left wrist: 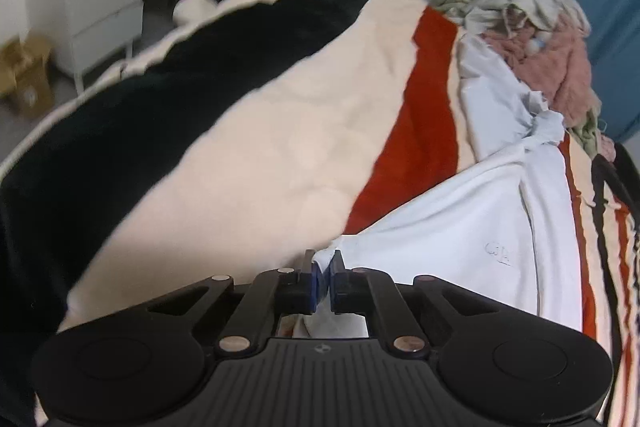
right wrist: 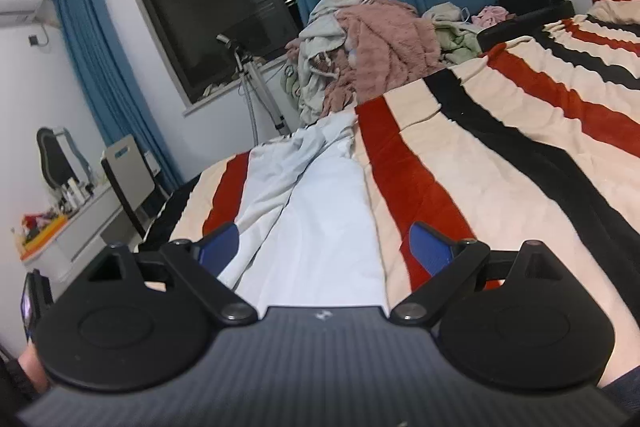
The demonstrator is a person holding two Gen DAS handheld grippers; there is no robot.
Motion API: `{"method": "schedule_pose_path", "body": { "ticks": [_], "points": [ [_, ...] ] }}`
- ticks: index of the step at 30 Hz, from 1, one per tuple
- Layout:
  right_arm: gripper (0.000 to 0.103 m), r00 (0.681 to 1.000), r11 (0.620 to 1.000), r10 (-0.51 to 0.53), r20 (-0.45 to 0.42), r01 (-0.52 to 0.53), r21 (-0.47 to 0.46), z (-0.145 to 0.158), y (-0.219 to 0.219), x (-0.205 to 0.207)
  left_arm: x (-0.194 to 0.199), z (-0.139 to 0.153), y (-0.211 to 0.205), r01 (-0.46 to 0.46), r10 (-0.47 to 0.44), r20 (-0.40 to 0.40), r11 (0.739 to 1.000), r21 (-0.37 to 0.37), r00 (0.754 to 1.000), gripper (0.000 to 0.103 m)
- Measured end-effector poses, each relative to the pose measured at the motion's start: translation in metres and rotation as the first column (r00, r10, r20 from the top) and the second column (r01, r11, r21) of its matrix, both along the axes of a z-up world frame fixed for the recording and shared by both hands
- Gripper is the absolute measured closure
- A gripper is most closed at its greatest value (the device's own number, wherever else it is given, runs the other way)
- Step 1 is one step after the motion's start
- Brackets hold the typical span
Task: Fold clothes
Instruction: 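Grasp the hem with both grippers and fold it up toward the collar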
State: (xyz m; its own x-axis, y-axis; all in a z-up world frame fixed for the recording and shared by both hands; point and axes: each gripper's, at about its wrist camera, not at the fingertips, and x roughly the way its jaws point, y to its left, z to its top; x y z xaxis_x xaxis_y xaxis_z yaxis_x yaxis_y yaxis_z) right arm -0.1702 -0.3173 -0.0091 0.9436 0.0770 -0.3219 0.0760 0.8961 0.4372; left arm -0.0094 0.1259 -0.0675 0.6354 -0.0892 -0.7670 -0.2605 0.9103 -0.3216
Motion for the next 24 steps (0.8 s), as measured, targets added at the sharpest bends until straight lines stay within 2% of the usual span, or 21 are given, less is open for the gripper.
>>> {"method": "schedule_pose_path", "body": {
  "ticks": [3, 5, 7, 9, 11, 12, 14, 15, 17, 19, 20, 21, 22, 24],
  "points": [
    [0.009, 1.000, 1.000, -0.017, 0.021, 0.018, -0.018, 0.004, -0.008, -0.005, -0.020, 0.026, -0.017, 0.068, -0.073, 0.101, 0.996, 0.049, 0.992, 0.098],
    [0.009, 0.999, 0.999, -0.034, 0.031, 0.035, -0.029, 0.005, -0.015, -0.007, -0.042, 0.048, -0.037, 0.138, -0.155, 0.185, 0.985, 0.104, 0.970, 0.098],
    [0.009, 0.998, 0.999, -0.044, 0.035, 0.045, -0.024, 0.004, -0.022, -0.008, -0.069, 0.065, -0.068, 0.229, -0.271, 0.260, 0.956, 0.182, 0.927, 0.099],
    [0.009, 0.999, 0.999, -0.042, 0.012, 0.042, 0.005, 0.000, -0.028, -0.003, -0.096, 0.077, -0.101, 0.321, -0.392, 0.306, 0.911, 0.257, 0.868, 0.099],
    [0.009, 0.999, 0.999, -0.034, -0.021, 0.035, 0.036, -0.006, -0.033, 0.001, -0.117, 0.076, -0.137, 0.427, -0.510, 0.306, 0.853, 0.301, 0.804, 0.099],
    [0.009, 0.999, 0.998, -0.028, -0.042, 0.030, 0.053, -0.009, -0.035, 0.004, -0.123, 0.071, -0.152, 0.475, -0.554, 0.287, 0.826, 0.304, 0.781, 0.099],
    [0.009, 0.996, 0.996, -0.013, -0.085, 0.020, 0.086, -0.015, -0.039, 0.009, -0.130, 0.056, -0.182, 0.568, -0.633, 0.231, 0.770, 0.289, 0.739, 0.099],
    [0.009, 0.994, 0.994, 0.007, -0.110, 0.005, 0.110, -0.019, -0.039, 0.013, -0.129, 0.044, -0.194, 0.606, -0.660, 0.188, 0.746, 0.275, 0.727, 0.099],
    [0.009, 0.986, 0.987, 0.048, -0.159, -0.023, 0.160, -0.028, -0.040, 0.021, -0.124, 0.022, -0.209, 0.660, -0.693, 0.109, 0.715, 0.232, 0.713, 0.098],
    [0.009, 0.975, 0.976, 0.092, -0.205, -0.048, 0.211, -0.037, -0.041, 0.028, -0.118, 0.007, -0.216, 0.709, -0.723, 0.055, 0.687, 0.162, 0.688, 0.090],
    [0.009, 0.967, 0.970, 0.114, -0.227, -0.059, 0.236, -0.041, -0.042, 0.032, -0.115, 0.006, -0.214, 0.724, -0.733, 0.053, 0.679, 0.118, 0.679, 0.086],
    [0.009, 0.959, 0.963, 0.137, -0.248, -0.070, 0.262, -0.046, -0.042, 0.035, -0.113, 0.007, -0.210, 0.729, -0.733, 0.064, 0.680, 0.084, 0.677, 0.069],
    [0.009, 0.950, 0.954, 0.161, -0.268, -0.080, 0.288, -0.050, -0.043, 0.039, -0.110, 0.010, -0.203, 0.723, -0.725, 0.075, 0.689, 0.050, 0.685, 0.052],
    [0.010, 0.922, 0.925, 0.213, -0.324, -0.083, 0.372, -0.064, -0.046, 0.050, -0.101, 0.014, -0.185, 0.681, -0.676, 0.099, 0.732, -0.023, 0.730, 0.049]
  ]
}}
